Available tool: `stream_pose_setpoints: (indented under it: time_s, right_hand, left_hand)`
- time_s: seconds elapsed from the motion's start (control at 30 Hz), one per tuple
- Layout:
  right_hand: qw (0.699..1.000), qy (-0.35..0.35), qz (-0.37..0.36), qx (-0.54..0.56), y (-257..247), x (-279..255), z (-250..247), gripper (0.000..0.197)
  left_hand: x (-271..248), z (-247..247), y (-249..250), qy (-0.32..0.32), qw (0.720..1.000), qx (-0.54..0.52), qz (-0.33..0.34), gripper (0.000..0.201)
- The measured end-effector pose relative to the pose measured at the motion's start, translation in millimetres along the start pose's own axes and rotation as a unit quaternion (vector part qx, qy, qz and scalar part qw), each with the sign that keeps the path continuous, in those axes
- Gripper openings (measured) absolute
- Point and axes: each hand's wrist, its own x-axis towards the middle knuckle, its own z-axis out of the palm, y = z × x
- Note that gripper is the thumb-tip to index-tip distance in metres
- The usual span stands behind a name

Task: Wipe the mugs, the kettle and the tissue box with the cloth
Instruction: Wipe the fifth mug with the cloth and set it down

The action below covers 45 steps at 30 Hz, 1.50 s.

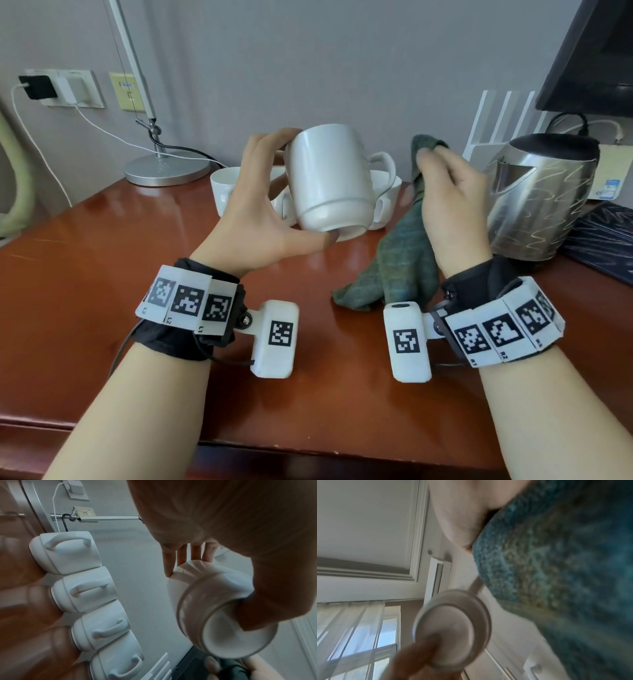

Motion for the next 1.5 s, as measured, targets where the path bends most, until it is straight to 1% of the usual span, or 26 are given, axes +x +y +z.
stream_pose_setpoints:
  time_s: [0.07, 0.13, 0.2, 0.27, 0.33, 0.43, 0.57, 0.6, 0.67, 0.7, 0.73, 0.77, 0.8, 0.87, 0.9, 0.93, 0.97, 1.03, 1.07, 1.13, 1.2, 1.27, 1.33, 1.5]
  right_hand:
    - [0.999, -0.03, -0.002, -0.015, 1.9, -4.2, 4.2, 0.037]
    - [0.998, -0.054, -0.022, 0.008, 1.9, -5.9, 6.5, 0.027]
    - [0.996, -0.061, -0.043, 0.051, 1.6, -5.0, 6.4, 0.018]
    - [0.995, -0.062, -0.056, 0.063, 1.3, -4.4, 5.5, 0.014]
    - [0.995, -0.063, -0.066, 0.046, -0.7, -7.3, 7.1, 0.013]
    - [0.995, -0.069, -0.075, 0.014, -1.5, -12.1, 11.5, 0.014]
    - [0.993, -0.082, -0.087, 0.003, -3.8, -13.7, 13.3, 0.011]
    - [0.992, -0.092, -0.085, 0.009, -3.7, -13.3, 13.8, 0.012]
    - [0.989, -0.117, -0.085, 0.005, -5.2, -13.4, 14.4, 0.024]
    - [0.987, -0.135, -0.091, -0.002, -5.6, -13.6, 14.2, 0.025]
    - [0.983, -0.153, -0.098, -0.006, -6.3, -14.6, 13.6, 0.019]
    - [0.981, -0.166, -0.104, -0.012, -7.5, -15.7, 13.4, 0.013]
    - [0.979, -0.169, -0.11, -0.018, -8.9, -16.3, 12.7, 0.013]
    - [0.981, -0.159, -0.112, -0.022, -10.3, -15.4, 10.7, 0.031]
    - [0.982, -0.155, -0.109, -0.021, -10.7, -14.4, 9.6, 0.037]
    - [0.983, -0.154, -0.102, -0.019, -10.6, -13.5, 8.7, 0.039]
    - [0.982, -0.16, -0.094, -0.01, -10.7, -14.4, 8.0, 0.037]
    - [0.976, -0.196, -0.097, 0.002, -12.5, -18.6, 9.2, 0.031]
    - [0.97, -0.22, -0.099, 0.006, -13.9, -21.1, 9.9, 0.03]
    - [0.958, -0.276, -0.081, 0.019, -14.2, -23.3, 11.8, 0.03]
    - [0.95, -0.308, -0.056, 0.012, -11.8, -21.1, 12.1, 0.032]
    - [0.949, -0.315, -0.032, 0.003, -9.4, -18.7, 11.3, 0.033]
    - [0.949, -0.315, -0.011, 0.018, -9.4, -18.4, 11.3, 0.034]
    - [0.942, -0.334, -0.009, 0.023, -12.2, -20.9, 12.9, 0.031]
  left_hand:
    - [-0.6, 1.6, 1.5, -0.009, 1.0, -0.013, 0.002, 0.087]
    - [-1.0, 3.7, 1.9, -0.021, 1.0, -0.015, 0.001, 0.088]
    - [-0.6, 5.6, 0.2, -0.034, 0.999, -0.016, -0.01, 0.089]
    - [-0.1, 6.8, -3.9, -0.05, 0.999, 0.0, -0.015, 0.091]
    - [0.4, 6.8, -9.2, -0.071, 0.997, 0.033, -0.012, 0.098]
    - [0.9, 6.1, -10.8, -0.084, 0.994, 0.076, 0.0, 0.107]
    - [1.0, 7.3, -10.7, -0.104, 0.986, 0.128, 0.015, 0.107]
    - [1.1, 7.2, -11.1, -0.106, 0.985, 0.136, 0.018, 0.106]
    - [1.5, 6.8, -11.9, -0.108, 0.983, 0.15, 0.023, 0.105]
    - [1.9, 6.4, -11.6, -0.11, 0.982, 0.153, 0.024, 0.105]
    - [2.2, 5.9, -11.0, -0.111, 0.981, 0.154, 0.024, 0.103]
    - [2.7, 5.0, -10.7, -0.108, 0.982, 0.153, 0.023, 0.102]
    - [3.3, 3.6, -10.6, -0.1, 0.983, 0.15, 0.023, 0.1]
    - [4.5, 0.3, -11.5, -0.064, 0.987, 0.148, 0.019, 0.097]
    - [5.1, -1.1, -12.4, -0.039, 0.988, 0.149, 0.012, 0.096]
    - [5.8, -2.6, -13.0, -0.015, 0.989, 0.15, 0.004, 0.095]
    - [6.3, -2.8, -13.3, 0.006, 0.989, 0.151, -0.002, 0.095]
    - [6.7, -3.0, -13.0, 0.038, 0.987, 0.158, -0.006, 0.093]
    - [6.9, -2.5, -13.0, 0.047, 0.986, 0.162, -0.005, 0.092]
    - [7.8, -1.8, -13.3, 0.055, 0.985, 0.164, -0.002, 0.091]
    - [8.2, -0.3, -13.2, 0.058, 0.987, 0.153, -0.004, 0.091]
    - [8.0, 1.5, -12.4, 0.065, 0.989, 0.134, -0.005, 0.09]
    - [7.4, 2.3, -10.9, 0.079, 0.989, 0.125, -0.006, 0.089]
    - [7.2, -0.5, -9.4, 0.121, 0.984, 0.127, -0.035, 0.092]
